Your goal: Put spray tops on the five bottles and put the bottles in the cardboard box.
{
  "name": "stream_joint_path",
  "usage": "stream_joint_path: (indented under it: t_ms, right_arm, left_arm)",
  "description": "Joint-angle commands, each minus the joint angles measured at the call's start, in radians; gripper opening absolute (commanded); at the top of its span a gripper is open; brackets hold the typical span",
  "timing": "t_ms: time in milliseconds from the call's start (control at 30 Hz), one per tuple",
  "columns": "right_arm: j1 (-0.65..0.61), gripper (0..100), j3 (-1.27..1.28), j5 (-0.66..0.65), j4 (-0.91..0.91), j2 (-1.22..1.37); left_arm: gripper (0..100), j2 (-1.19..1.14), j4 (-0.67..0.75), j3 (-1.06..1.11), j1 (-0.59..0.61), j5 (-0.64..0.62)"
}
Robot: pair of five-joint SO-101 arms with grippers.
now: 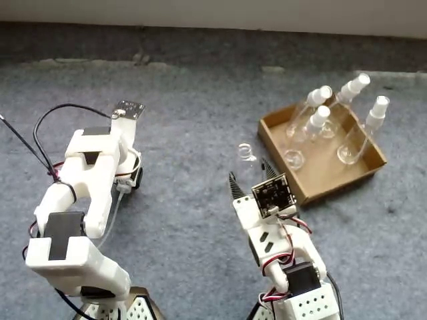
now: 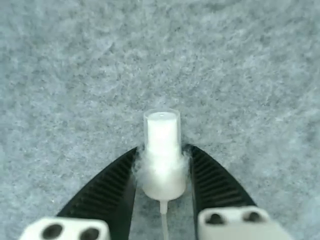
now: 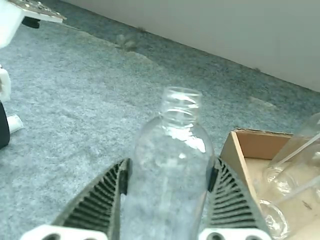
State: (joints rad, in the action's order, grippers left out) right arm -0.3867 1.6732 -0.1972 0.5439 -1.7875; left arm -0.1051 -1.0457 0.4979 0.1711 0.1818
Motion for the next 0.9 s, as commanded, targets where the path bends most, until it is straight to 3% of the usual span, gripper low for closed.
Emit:
stream_joint_path:
  t_ms: [0, 267, 467, 567, 867]
  right_arm:
    - [0.005, 8.4, 0.117, 0.003, -0.002, -0.021]
    - [0.005, 8.4, 0.117, 0.006, -0.035, -0.021]
    - [0.004, 8.4, 0.119, 0.006, -0.067, -0.021]
    - [-0.042, 8.1, 0.119, 0.008, -0.134, -0.015]
    - [-0.182, 8.1, 0.119, 0.006, -0.062, -0.012]
  left_arm:
    - [0, 0.005, 0.005, -0.041, -0.031, 0.009]
    - [0, 0.005, -0.061, -0.036, -0.153, 0.005]
    - [0, 0.005, -0.06, -0.035, -0.159, 0.005]
    - [0, 0.005, -0.06, -0.035, -0.162, 0.005]
    - [0, 0.005, -0.06, -0.033, -0.157, 0.003]
